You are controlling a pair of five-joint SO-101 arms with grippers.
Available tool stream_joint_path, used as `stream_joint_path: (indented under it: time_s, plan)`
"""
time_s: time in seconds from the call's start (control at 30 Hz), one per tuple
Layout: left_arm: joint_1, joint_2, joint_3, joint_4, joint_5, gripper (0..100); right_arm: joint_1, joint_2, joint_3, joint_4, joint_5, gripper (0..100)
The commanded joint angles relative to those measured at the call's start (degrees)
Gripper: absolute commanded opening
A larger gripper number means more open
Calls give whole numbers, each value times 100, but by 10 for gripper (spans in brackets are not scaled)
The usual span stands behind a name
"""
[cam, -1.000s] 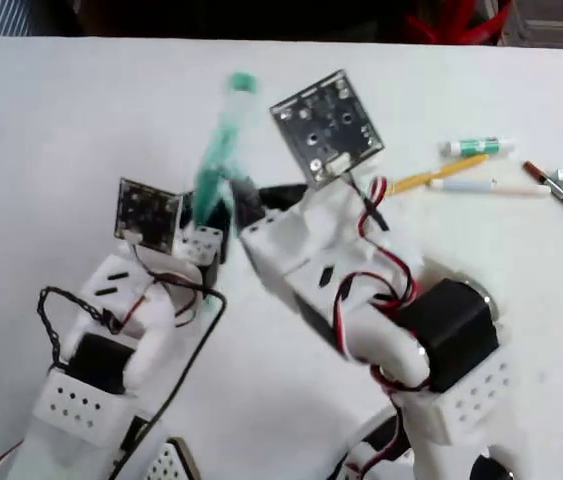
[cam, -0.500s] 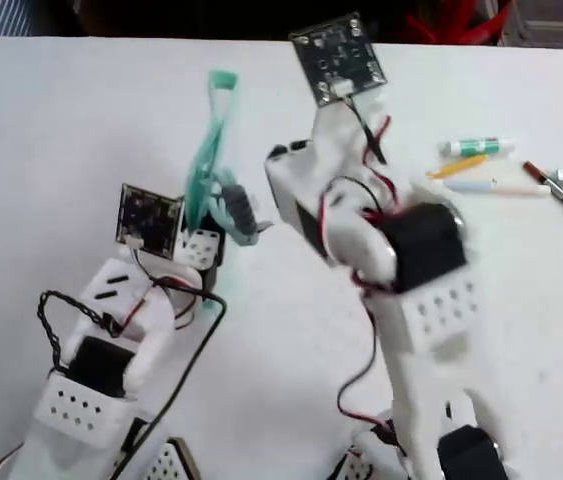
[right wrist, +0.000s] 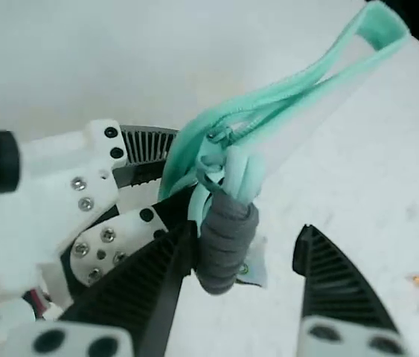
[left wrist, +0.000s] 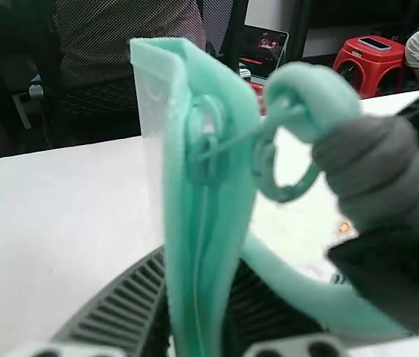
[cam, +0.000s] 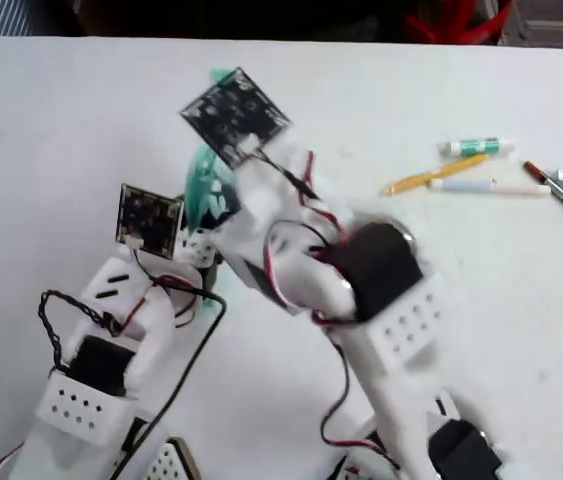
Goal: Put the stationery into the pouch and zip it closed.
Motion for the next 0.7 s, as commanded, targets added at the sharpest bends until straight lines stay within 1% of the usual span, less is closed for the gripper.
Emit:
stream_joint_path:
  time_s: [0.0,0.1,0.13,0.2,0.23,0.3,0.37,0.4,0.57,0.67]
  plan:
    - [-57,66,9,-44,-53,37,48,31,-26,-171,26,209]
    - [-48,66,9,-44,-53,37,40,31,9,-330,35,193]
    - [-48,66,9,-53,-53,37,66,57,9,-400,62,156]
    - [-57,66,0,-53,-53,42,277,40,9,-585,53,26]
    - [-57,66,-26,-53,-44,47,374,31,-18,-637,26,6]
    - [-66,31,-35,26,-26,106,505,4,-79,-646,44,46]
    - [-66,-215,-35,404,0,207,523,-40,-79,-620,62,19]
    - [-66,-426,-35,624,0,241,514,-48,-35,-620,53,15]
    - [-57,-1982,26,1363,-9,239,268,-48,132,-620,88,18]
    - [-22,-2747,466,1310,-35,238,-48,-92,114,-541,519,18]
